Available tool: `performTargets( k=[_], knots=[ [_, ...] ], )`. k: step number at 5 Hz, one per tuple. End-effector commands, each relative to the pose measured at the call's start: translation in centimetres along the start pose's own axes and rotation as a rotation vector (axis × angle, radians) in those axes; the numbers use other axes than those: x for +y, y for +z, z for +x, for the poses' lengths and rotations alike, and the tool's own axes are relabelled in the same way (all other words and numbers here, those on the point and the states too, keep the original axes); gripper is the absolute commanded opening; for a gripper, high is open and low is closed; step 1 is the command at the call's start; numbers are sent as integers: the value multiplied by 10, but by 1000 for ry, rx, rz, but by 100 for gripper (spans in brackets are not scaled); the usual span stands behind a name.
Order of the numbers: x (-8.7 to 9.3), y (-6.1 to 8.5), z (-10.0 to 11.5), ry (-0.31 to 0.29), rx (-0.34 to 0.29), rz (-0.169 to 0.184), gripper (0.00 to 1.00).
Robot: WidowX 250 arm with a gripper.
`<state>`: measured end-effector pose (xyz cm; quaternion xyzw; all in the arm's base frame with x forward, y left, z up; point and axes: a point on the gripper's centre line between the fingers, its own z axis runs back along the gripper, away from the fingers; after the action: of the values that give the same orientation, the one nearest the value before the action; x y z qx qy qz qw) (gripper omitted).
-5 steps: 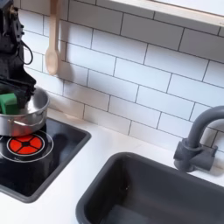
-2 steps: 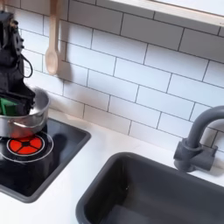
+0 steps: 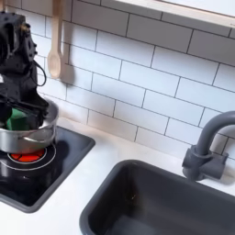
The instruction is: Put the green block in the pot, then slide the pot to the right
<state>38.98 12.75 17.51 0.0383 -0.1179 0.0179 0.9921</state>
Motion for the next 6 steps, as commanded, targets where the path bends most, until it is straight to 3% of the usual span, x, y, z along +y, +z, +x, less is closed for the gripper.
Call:
performTargets(
  k=[1,6],
  knots=[
    [-18,5,-9,-24,1,-10,100],
    [-64,19,-33,-76,10,-36,100]
  ],
)
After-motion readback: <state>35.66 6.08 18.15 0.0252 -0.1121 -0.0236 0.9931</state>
